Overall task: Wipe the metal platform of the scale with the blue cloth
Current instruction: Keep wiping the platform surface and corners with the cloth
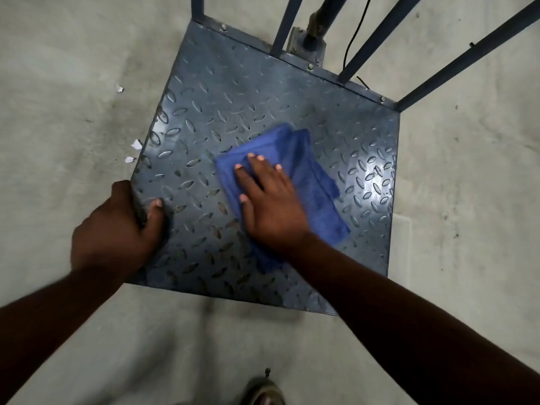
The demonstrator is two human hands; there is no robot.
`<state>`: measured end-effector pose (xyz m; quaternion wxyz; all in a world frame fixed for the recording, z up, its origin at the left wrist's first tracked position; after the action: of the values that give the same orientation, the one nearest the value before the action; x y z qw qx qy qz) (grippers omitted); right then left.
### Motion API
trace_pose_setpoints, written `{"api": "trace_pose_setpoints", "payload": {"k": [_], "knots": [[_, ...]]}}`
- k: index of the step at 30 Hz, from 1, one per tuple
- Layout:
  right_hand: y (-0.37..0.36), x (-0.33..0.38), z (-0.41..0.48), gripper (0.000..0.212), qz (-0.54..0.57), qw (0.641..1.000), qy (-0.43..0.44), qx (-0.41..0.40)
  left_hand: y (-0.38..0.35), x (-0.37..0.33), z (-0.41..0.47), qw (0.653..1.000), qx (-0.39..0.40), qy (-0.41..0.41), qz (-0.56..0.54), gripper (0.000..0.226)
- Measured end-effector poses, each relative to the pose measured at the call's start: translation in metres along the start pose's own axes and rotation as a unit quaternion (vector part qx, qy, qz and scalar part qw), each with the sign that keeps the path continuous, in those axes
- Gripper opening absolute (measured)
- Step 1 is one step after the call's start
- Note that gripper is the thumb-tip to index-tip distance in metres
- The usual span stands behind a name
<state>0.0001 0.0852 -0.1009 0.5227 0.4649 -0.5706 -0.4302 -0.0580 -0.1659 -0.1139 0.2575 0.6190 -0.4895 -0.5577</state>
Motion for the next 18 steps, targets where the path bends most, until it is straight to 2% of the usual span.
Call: {"api": "trace_pose_setpoints", "payload": {"k": [3,4,5,6,7,9,11,12,14,15,16,18], "knots": [[-0.016,0.062,-0.025,0.06,-0.01,0.974,0.198,0.113,-0.001,0.0,0.0,1.0,-0.011,0.0,0.003,0.057],[-0.018,0.07,-0.033,0.061,-0.025,0.959,0.246,0.134,0.0,0.001,0.0,1.0,-0.009,0.001,0.003,0.056],[-0.017,0.065,-0.036,0.063,-0.029,0.956,0.26,0.133,0.0,0.0,-0.001,1.0,-0.006,0.0,0.0,0.056],[-0.015,0.047,-0.032,0.065,-0.02,0.967,0.225,0.117,-0.001,0.0,0.0,1.0,-0.004,-0.001,-0.005,0.056],[-0.011,0.024,-0.024,0.066,-0.007,0.985,0.144,0.093,0.0,0.001,0.0,1.0,-0.003,-0.002,-0.009,0.057],[0.003,-0.036,-0.01,0.067,-0.012,0.997,-0.075,0.003,-0.001,0.004,0.0,1.0,-0.001,-0.007,-0.01,0.058],[0.018,-0.093,-0.006,0.069,-0.002,0.964,-0.265,-0.018,-0.002,0.004,0.001,1.0,-0.002,-0.007,-0.012,0.059],[0.021,-0.108,-0.003,0.071,0.025,0.944,-0.329,-0.016,-0.002,0.005,0.001,1.0,-0.004,-0.007,-0.012,0.059],[0.02,-0.096,0.004,0.072,0.038,0.92,-0.388,-0.031,-0.002,0.004,0.001,1.0,-0.009,-0.007,-0.017,0.06],[0.014,-0.072,0.007,0.07,0.016,0.931,-0.364,-0.039,-0.002,0.004,0.0,1.0,-0.01,-0.007,-0.022,0.06],[0.005,-0.042,0.008,0.069,-0.007,0.954,-0.297,-0.04,-0.002,0.005,0.001,0.999,-0.01,-0.008,-0.029,0.059],[-0.014,0.025,0.0,0.068,-0.025,0.994,-0.107,0.001,-0.002,0.007,0.001,0.999,-0.007,-0.008,-0.043,0.056]]}}
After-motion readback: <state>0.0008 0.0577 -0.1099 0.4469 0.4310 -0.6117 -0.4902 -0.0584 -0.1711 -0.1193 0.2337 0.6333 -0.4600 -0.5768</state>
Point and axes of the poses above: each hand's wrist, its own z-axis towards the middle knuckle, its own y-axis out of the back of the hand, x = y × z, the point moved 2 cm from there along z, towards the middle knuckle, and after that the axes turned 5 degrees about x, right-handed, at the moved point
